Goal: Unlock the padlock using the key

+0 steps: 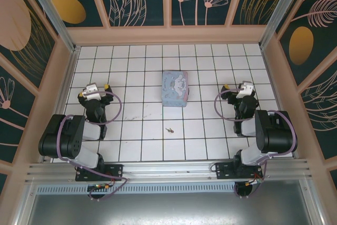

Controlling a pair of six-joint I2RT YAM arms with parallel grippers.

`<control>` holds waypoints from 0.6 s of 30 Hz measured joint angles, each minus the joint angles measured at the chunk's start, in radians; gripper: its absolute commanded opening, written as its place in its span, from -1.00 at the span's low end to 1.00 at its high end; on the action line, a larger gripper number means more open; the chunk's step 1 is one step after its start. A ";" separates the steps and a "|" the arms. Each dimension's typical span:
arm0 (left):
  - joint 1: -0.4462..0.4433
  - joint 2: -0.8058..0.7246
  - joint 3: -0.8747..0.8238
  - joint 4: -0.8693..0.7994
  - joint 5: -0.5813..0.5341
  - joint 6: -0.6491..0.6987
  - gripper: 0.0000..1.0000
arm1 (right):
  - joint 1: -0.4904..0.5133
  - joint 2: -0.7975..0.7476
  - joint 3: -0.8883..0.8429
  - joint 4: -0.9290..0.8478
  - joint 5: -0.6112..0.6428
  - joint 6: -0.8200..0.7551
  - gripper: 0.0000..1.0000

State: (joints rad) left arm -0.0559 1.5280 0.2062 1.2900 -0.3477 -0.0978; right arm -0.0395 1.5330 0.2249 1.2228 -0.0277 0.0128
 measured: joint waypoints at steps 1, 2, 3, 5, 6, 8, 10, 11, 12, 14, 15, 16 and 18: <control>0.000 0.000 0.000 0.000 0.000 0.000 0.98 | 0.000 0.000 0.000 0.000 0.000 0.000 0.98; 0.000 0.000 0.000 0.000 0.000 0.000 0.98 | 0.000 0.000 0.000 0.000 0.000 0.000 0.98; 0.000 0.000 0.000 0.000 0.000 0.000 0.98 | 0.000 0.000 0.000 0.000 0.000 0.000 0.98; 0.000 -0.009 0.002 -0.015 0.000 0.000 0.98 | 0.000 -0.008 0.007 -0.031 0.003 0.001 0.97; 0.000 -0.021 0.004 -0.031 0.000 0.000 0.97 | 0.000 -0.023 0.023 -0.082 0.007 0.003 0.98; 0.000 -0.066 0.016 -0.087 -0.003 -0.004 0.98 | 0.000 -0.064 0.100 -0.238 0.019 0.024 0.98; 0.000 -0.131 0.046 -0.179 -0.008 -0.008 0.98 | 0.000 -0.096 0.214 -0.392 0.036 0.060 0.98; 0.000 -0.168 0.072 -0.239 -0.010 -0.009 0.98 | 0.000 -0.107 0.279 -0.467 0.050 0.091 0.98; 0.000 -0.196 0.095 -0.282 -0.015 -0.011 0.98 | -0.001 -0.114 0.335 -0.529 0.061 0.122 0.98; 0.000 -0.258 0.148 -0.385 -0.027 -0.022 0.98 | -0.008 -0.122 0.431 -0.637 0.071 0.188 0.98; 0.000 -0.284 0.166 -0.426 -0.030 -0.030 0.98 | -0.014 -0.124 0.454 -0.669 0.064 0.213 0.98; 0.000 -0.316 0.186 -0.482 -0.031 -0.047 0.98 | -0.021 -0.127 0.474 -0.705 0.047 0.241 0.98; 0.000 -0.360 0.223 -0.585 -0.030 -0.089 0.98 | -0.031 -0.128 0.491 -0.769 0.000 0.282 0.98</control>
State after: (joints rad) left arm -0.0559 1.1679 0.4294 0.7048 -0.3779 -0.1867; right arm -0.0708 1.4052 0.7162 0.4541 -0.0273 0.2943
